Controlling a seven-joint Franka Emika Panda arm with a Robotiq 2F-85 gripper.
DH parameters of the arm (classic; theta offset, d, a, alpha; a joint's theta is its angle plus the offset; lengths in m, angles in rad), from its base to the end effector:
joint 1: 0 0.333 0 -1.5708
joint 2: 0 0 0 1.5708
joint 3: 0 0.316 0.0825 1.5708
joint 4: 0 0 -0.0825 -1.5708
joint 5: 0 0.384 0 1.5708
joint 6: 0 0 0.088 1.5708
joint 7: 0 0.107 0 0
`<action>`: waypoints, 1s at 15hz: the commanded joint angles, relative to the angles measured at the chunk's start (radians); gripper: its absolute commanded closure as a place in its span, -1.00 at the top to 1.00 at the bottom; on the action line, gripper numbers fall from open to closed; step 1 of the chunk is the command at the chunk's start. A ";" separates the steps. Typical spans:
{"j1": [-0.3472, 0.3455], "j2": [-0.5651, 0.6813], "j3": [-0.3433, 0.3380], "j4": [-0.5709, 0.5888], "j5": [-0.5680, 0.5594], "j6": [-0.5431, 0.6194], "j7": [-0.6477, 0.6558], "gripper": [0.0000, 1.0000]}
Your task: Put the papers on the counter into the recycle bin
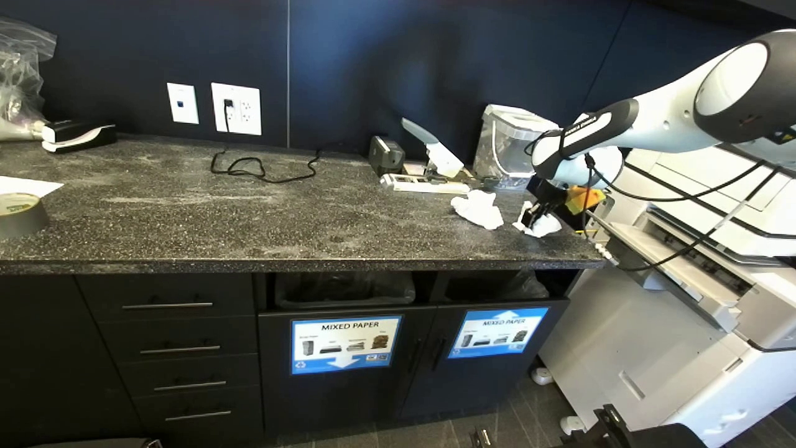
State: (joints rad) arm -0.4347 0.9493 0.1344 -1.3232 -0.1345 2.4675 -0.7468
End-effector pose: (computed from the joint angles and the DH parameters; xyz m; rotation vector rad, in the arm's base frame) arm 0.7174 -0.2489 0.1813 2.9492 0.7159 0.2760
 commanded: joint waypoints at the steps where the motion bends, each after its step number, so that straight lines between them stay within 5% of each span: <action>1: -0.001 -0.126 -0.005 -0.240 0.049 0.077 -0.049 -0.83; 15: 0.054 -0.494 -0.010 -0.896 0.085 0.223 -0.056 -0.84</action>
State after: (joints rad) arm -0.3991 0.5540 0.1337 -2.0319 -0.0866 2.6282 -0.7785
